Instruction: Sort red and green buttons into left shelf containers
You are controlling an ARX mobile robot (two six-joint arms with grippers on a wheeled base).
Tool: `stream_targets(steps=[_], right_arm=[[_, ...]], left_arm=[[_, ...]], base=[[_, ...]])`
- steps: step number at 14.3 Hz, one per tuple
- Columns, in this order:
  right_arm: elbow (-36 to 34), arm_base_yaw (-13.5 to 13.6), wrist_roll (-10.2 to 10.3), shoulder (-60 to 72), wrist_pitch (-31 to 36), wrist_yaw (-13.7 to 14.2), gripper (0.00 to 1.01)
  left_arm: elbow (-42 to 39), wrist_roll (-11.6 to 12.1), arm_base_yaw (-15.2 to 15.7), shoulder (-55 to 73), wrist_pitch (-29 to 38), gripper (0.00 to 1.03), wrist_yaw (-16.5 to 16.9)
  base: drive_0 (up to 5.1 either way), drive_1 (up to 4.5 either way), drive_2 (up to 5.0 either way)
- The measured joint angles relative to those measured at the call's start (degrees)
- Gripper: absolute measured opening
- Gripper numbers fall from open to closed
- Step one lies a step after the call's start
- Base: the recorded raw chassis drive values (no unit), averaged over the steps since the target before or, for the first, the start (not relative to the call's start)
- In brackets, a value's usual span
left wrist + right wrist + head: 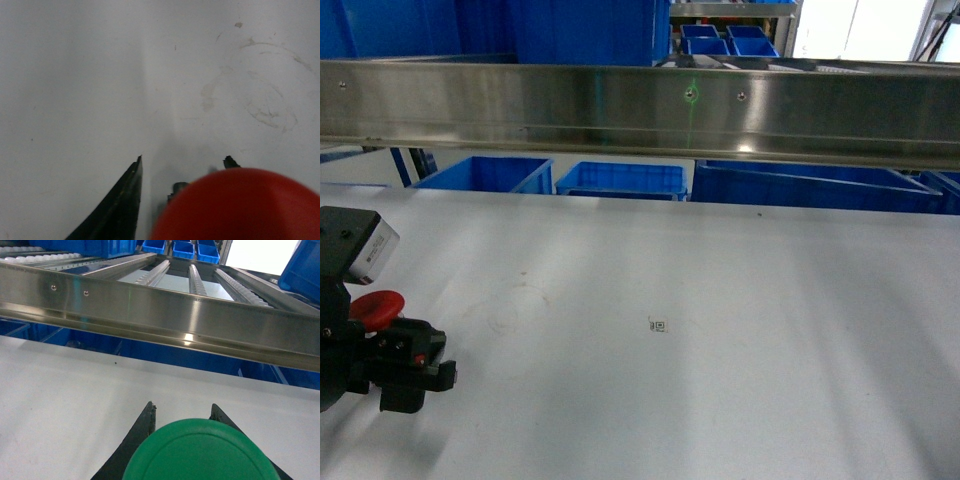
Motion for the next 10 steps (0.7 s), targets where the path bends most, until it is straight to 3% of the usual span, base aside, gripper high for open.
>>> stream_targets(steps=[2, 3, 5, 6, 7, 10], right_arm=[[0.00, 0.00, 0.00, 0.00, 0.00, 0.00, 0.26], [0.00, 0.00, 0.00, 0.00, 0.00, 0.00, 0.26], [0.00, 0.00, 0.00, 0.00, 0.00, 0.00, 0.26], [0.00, 0.00, 0.00, 0.00, 0.02, 0.00, 0.26], [0.00, 0.00, 0.00, 0.00, 0.00, 0.00, 0.26], [0.00, 0.00, 0.00, 0.00, 0.00, 0.00, 0.26]], left_arm=[[0.00, -0.02, -0.13, -1.07, -0.22, 0.31, -0.02], [-0.02, -0.04, -0.48, -2.78, -0.70, 0.28, 0.00], [-0.68, -0.70, -0.50, -14.64, -2.67, 0.27, 0.66], [1.79, -4.74, 0.68, -37.07, -17.66, 0.27, 2.25], [4.94, -6.56, 1.20, -44.83, -21.40, 0.27, 2.78], [4.68, -6.49, 0.68, -43.71, -20.65, 0.27, 2.36]], base=[[0.0, 0.00, 0.0], [0.0, 0.00, 0.0], [0.0, 0.00, 0.0], [0.0, 0.00, 0.0], [0.0, 0.00, 0.0], [0.0, 0.00, 0.0]])
